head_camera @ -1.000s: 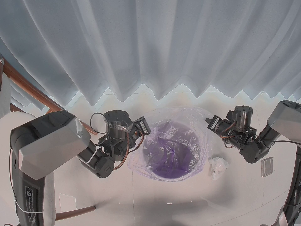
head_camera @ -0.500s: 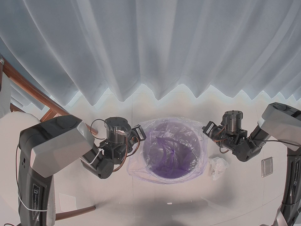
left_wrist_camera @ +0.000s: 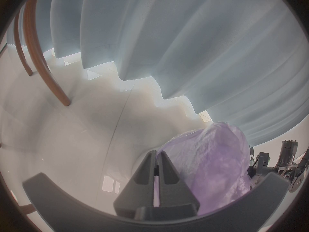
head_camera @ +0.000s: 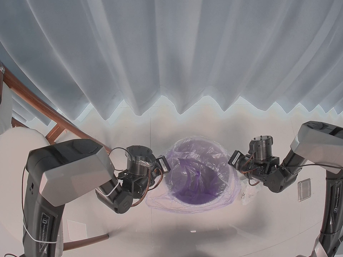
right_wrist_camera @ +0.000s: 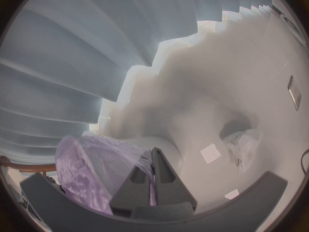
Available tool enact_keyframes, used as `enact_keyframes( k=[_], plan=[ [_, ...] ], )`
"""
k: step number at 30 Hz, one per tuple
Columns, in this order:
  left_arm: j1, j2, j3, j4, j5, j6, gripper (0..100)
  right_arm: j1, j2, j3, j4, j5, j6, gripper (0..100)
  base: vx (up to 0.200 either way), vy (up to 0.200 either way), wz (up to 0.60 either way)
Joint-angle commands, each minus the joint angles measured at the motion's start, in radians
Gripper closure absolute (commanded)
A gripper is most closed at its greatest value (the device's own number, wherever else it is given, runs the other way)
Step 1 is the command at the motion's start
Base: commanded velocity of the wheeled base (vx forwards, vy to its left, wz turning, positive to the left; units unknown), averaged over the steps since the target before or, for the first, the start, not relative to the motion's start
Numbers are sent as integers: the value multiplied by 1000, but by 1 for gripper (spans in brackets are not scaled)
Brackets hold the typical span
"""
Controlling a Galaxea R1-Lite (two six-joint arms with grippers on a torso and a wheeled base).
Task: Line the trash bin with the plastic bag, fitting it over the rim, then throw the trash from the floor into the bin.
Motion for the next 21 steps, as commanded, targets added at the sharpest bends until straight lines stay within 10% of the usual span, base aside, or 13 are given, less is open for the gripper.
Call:
enact_keyframes(
  k=[1, 21],
  plan=[
    [-8, -56, 85, -8, 15, -5, 100, 46, -48, 89, 0, 1, 2, 100, 0, 0, 0],
    [-114, -169, 604, -273, 84, -5, 100, 190, -197, 424, -8, -15, 47, 100, 0, 0, 0]
  ],
)
